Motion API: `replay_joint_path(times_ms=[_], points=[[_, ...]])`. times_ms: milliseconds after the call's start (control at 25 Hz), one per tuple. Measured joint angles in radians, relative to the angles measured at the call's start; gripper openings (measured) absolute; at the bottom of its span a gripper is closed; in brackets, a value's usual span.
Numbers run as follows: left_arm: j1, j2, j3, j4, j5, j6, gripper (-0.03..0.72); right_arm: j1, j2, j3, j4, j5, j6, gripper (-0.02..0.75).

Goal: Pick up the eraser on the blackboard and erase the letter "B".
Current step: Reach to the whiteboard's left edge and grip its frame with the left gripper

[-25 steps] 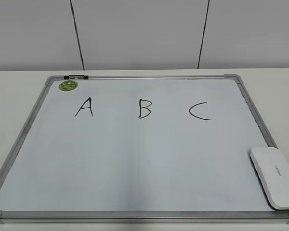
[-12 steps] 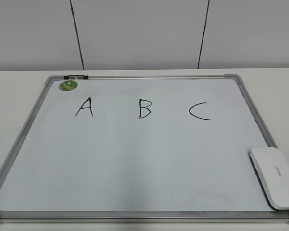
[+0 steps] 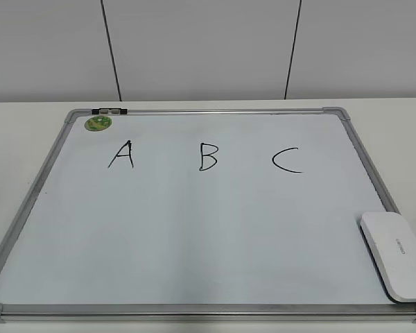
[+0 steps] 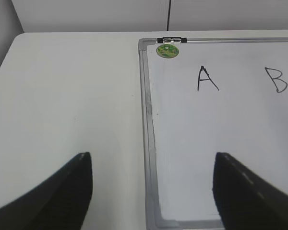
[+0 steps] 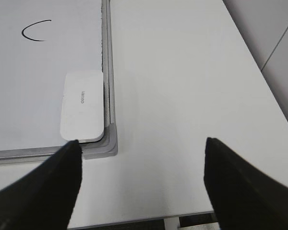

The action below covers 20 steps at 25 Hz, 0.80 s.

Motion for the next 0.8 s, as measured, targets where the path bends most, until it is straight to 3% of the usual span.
replay_joint_path(times_ms=[320, 800], points=[[0.000, 0.394, -0.007, -0.007, -0.324, 0.000, 0.587, 0.000, 0.000, 0.000, 0.000, 0.000, 0.000, 0.587], [0.000, 0.991, -0.243, -0.003, -0.409, 0.000, 0.564, 0.000, 0.000, 0.000, 0.000, 0.000, 0.000, 0.587]])
